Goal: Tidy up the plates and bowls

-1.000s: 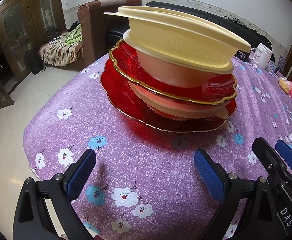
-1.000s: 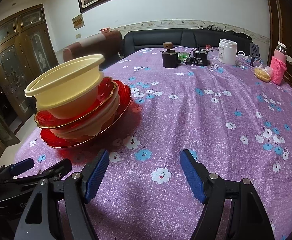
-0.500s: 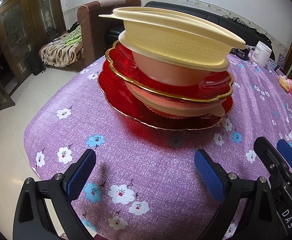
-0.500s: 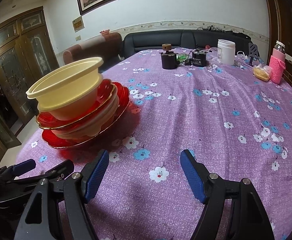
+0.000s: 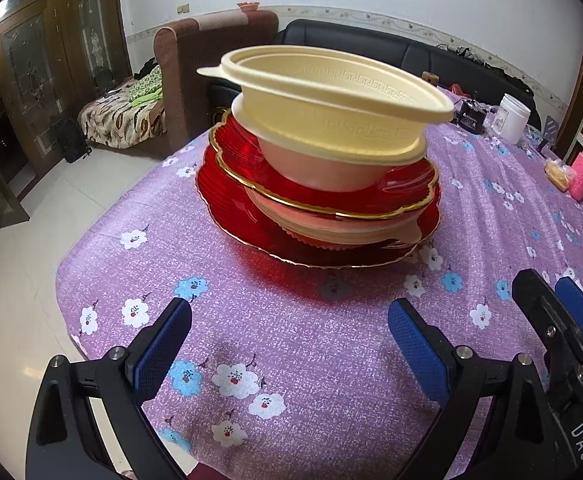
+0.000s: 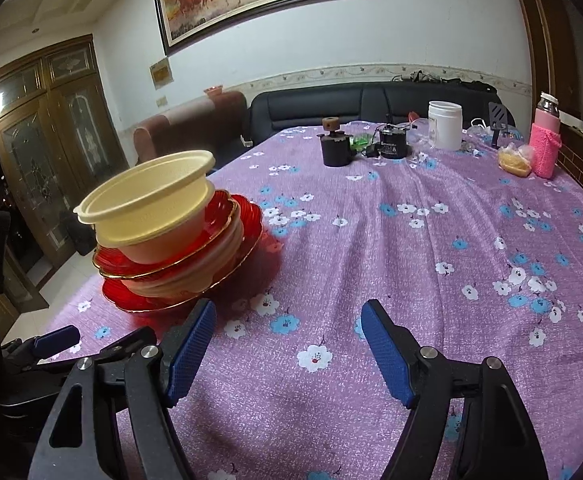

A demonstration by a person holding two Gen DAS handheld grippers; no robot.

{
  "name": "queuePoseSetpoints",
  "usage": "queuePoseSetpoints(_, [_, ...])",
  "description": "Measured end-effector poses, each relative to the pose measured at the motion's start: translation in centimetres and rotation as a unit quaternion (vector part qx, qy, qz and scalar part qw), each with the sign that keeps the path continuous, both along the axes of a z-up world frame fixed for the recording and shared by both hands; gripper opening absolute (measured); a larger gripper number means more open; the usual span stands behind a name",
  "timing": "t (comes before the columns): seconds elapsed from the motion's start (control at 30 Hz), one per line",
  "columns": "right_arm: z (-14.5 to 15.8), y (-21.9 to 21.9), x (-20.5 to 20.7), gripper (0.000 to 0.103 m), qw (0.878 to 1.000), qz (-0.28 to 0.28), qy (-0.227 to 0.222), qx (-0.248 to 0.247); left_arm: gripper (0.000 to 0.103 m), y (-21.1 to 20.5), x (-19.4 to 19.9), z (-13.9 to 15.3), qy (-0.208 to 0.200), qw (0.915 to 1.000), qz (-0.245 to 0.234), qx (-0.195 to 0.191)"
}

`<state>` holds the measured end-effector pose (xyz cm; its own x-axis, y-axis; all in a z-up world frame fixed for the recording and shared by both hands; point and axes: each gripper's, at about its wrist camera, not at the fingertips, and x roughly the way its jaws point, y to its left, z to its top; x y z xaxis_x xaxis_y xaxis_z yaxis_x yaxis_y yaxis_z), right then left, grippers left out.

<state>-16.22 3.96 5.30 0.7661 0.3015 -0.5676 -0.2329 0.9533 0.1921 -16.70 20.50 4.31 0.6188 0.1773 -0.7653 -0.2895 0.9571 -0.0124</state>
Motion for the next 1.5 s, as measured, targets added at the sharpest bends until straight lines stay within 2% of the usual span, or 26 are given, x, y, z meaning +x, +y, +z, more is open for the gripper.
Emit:
queuePoseSetpoints(0.7, [0.5, 1.8, -1.2, 0.083, 1.000, 0.017, -0.018, -0.016, 0.099, 2.6, -1.1, 1.1, -0.027, 0.9992, 0.028, -0.009])
queuePoseSetpoints(0.87, [1.1, 1.3, -1.6, 0.086, 0.999, -0.002, -0.040, -0.012, 0.099, 3.0, -1.4, 1.3, -0.043, 0.9984, 0.036, 0.000])
queuePoseSetpoints(1.2, [0.1, 2.7, -1.2, 0.087, 0.999, 0.014, -0.020, -0.033, 0.099, 3.1, -2.9, 2.8, -0.107, 0.9921, 0.051, 0.041])
queuePoseSetpoints(1.5, [-0.4, 4.2, -1.4, 0.087, 0.998, 0.029, -0.019, -0.053, 0.099, 4.4, -2.6, 2.1, -0.096, 0.9934, 0.058, 0.024])
